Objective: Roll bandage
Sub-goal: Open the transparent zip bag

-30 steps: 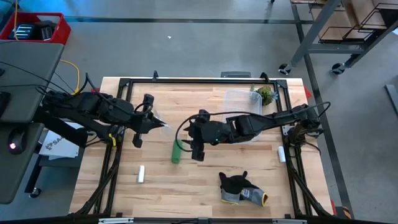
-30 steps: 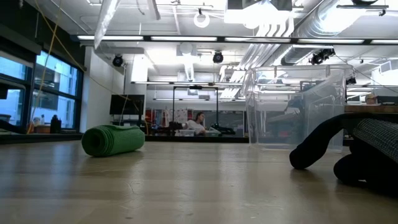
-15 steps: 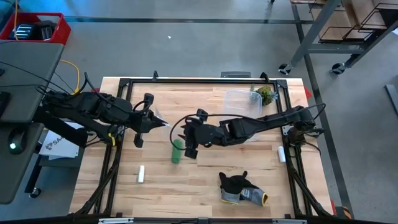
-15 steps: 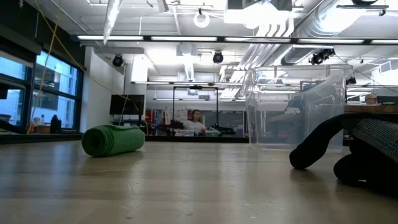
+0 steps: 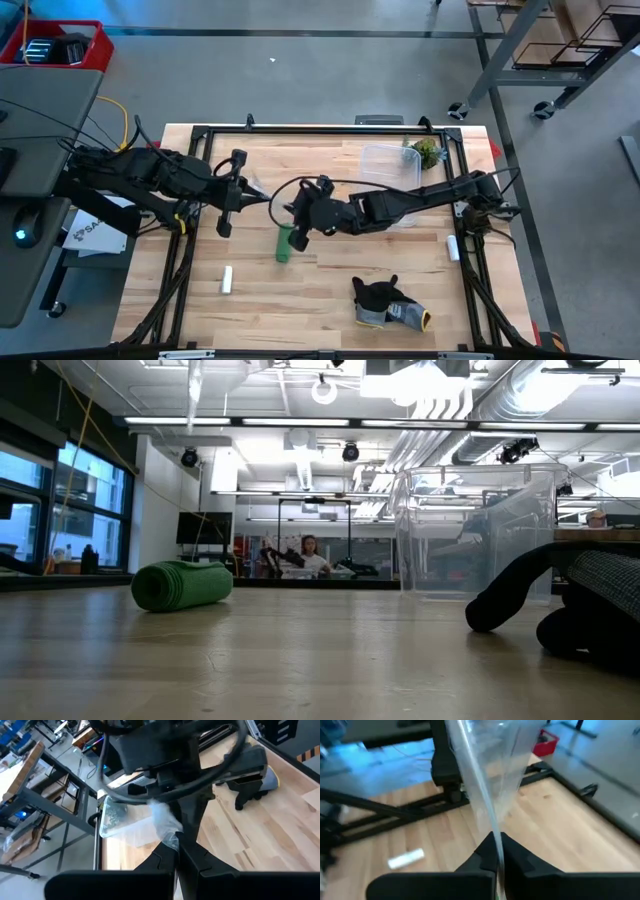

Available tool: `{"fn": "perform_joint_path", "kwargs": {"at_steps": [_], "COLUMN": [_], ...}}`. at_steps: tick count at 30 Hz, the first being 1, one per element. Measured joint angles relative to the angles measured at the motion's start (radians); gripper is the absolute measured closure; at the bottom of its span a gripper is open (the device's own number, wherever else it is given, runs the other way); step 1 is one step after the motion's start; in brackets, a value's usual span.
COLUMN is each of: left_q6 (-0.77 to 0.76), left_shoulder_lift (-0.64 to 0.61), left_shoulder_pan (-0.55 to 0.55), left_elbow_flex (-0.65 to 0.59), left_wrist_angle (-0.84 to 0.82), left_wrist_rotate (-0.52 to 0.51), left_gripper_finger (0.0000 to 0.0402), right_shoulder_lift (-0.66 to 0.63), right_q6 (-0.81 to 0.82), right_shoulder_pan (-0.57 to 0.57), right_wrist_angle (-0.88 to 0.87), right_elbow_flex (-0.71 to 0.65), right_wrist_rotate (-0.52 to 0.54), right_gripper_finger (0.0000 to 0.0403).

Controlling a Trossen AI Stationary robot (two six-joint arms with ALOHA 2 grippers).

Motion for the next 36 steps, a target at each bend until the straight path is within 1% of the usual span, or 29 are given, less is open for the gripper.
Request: {"fn": "perform_joint_path", "kwargs": {"at_steps": [5, 7, 13, 17, 21, 24, 27, 30, 33, 36], "left_q6": [-0.009, -0.018, -0.134, -0.148, -0.166, -0.166, -0.167, -0.184, -0.191, -0.191], "left_shoulder_lift": [0.000, 0.001, 0.030, 0.052, 0.066, 0.052, 0.033, 0.035, 0.043, 0.054], "left_shoulder_pan": [0.001, 0.001, 0.002, 0.000, -0.019, -0.044, -0.057, -0.061, -0.061, -0.063], "left_elbow_flex": [0.000, 0.000, 0.000, -0.043, -0.073, -0.072, -0.072, -0.077, -0.120, -0.151], "left_wrist_angle": [-0.027, -0.059, -0.111, -0.082, -0.008, 0.075, 0.086, 0.071, 0.114, 0.154], "left_wrist_rotate": [-0.015, -0.022, -0.021, -0.003, 0.049, 0.055, 0.054, 0.060, 0.092, 0.098], "left_gripper_finger": [0.0401, 0.0401, 0.0401, 0.0401, 0.0401, 0.0401, 0.0401, 0.0401, 0.0401, 0.0401], "right_shoulder_lift": [0.000, 0.000, -0.006, -0.015, -0.025, -0.026, -0.026, -0.026, -0.026, -0.026], "right_q6": [0.091, 0.100, 0.098, 0.052, 0.026, 0.052, 0.054, 0.052, 0.023, 0.010], "right_shoulder_pan": [-0.015, -0.015, -0.015, -0.015, -0.015, -0.015, -0.015, -0.017, -0.030, -0.045], "right_wrist_angle": [0.056, 0.077, 0.092, 0.091, 0.015, -0.070, -0.105, -0.083, -0.016, 0.008], "right_elbow_flex": [0.000, 0.000, 0.000, 0.000, 0.000, 0.000, 0.000, 0.000, 0.000, 0.000], "right_wrist_rotate": [-0.158, -0.196, -0.198, -0.194, -0.198, -0.198, -0.201, -0.206, -0.217, -0.254], "right_gripper_finger": [0.0403, 0.0403, 0.0403, 0.0403, 0.0403, 0.0403, 0.0403, 0.0403, 0.0403, 0.0403]}}
